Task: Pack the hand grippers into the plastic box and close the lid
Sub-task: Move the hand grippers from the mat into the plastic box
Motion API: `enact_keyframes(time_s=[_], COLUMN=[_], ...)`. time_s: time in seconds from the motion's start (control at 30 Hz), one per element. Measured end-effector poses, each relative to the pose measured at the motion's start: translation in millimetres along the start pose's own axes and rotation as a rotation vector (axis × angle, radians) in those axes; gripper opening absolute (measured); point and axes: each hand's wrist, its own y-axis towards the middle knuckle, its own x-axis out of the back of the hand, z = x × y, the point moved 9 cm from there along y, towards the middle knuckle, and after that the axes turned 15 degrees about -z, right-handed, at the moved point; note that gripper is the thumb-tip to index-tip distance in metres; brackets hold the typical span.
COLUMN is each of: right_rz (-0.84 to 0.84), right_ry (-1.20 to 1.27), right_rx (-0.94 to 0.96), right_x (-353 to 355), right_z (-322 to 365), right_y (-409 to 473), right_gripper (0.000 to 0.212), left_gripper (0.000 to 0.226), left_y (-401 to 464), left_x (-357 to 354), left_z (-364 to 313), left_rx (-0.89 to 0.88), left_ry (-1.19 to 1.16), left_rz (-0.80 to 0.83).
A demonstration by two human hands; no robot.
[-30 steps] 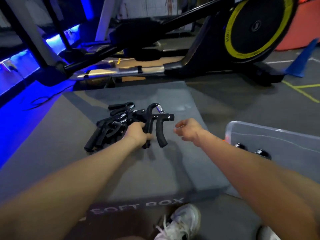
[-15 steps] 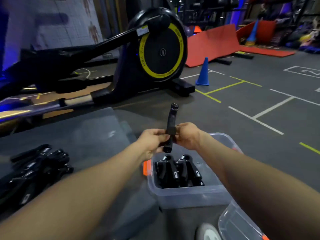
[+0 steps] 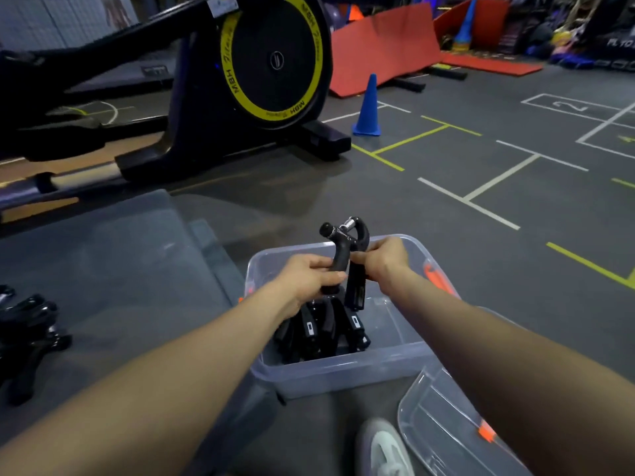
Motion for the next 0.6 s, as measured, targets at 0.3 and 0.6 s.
enact_keyframes(time_s=[0.3, 0.6], right_rz=[0.143, 0.088], right_ry=[0.053, -0.308], right_rx=[0.002, 0.128], right_x=[8.3, 28.4], right_z=[-17.5, -26.8], right_y=[15.7, 43.6], right_gripper=[0.040, 0.013], left_gripper=[0.037, 0.039], left_y=[44.8, 58.6], left_x=[-23.6, -72.5], left_z=[12.2, 23.8], left_rx=[0.141, 0.197], left_ry=[-0.240, -0.311], left_rz=[-0.108, -0.050])
